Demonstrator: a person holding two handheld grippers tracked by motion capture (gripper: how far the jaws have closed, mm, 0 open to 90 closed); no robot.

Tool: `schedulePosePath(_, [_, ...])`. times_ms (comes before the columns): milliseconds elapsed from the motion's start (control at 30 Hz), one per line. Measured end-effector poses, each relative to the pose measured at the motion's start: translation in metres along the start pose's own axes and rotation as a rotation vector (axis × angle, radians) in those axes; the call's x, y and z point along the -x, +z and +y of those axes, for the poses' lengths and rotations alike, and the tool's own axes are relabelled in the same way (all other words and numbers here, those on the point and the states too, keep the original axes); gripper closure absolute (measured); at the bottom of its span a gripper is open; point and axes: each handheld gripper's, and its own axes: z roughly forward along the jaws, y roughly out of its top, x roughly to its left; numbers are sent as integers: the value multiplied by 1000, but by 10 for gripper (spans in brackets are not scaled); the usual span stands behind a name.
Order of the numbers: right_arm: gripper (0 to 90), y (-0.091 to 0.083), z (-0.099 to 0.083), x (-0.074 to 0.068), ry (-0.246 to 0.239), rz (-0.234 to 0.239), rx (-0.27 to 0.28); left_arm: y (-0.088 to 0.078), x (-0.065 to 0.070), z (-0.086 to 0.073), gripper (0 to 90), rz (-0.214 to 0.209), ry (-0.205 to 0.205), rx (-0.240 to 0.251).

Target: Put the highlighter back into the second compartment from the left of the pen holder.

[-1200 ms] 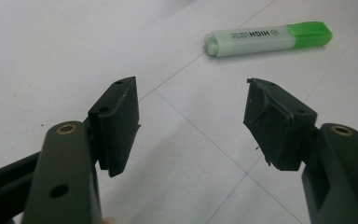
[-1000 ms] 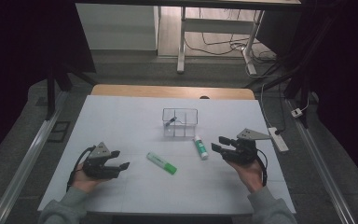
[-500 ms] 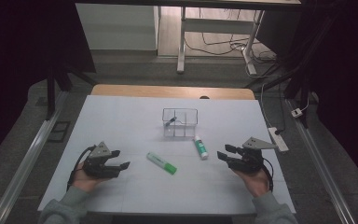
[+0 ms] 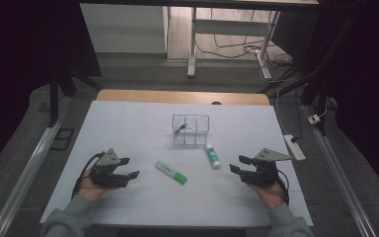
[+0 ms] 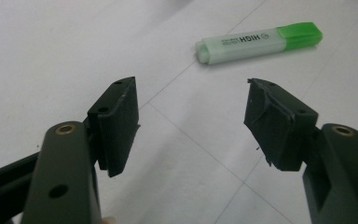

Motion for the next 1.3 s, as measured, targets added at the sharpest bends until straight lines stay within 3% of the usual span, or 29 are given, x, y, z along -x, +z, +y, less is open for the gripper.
schedulePosePath(300, [415, -3, -1, 2, 2, 1, 1, 6, 5, 13, 328, -37, 77, -45])
schedulePosePath(500, [412, -3, -2, 2, -2, 9, -4, 13, 6, 21, 311, -36, 100, -76])
schedulePosePath(1000, [409, -3, -6, 0, -12, 19, -23, 30, 14, 43, 311, -143, 196, -110])
schedulePosePath(1300, [406, 0, -8, -1, -17, 20, -37, 46, 24, 55, 308, -190, 279, -165])
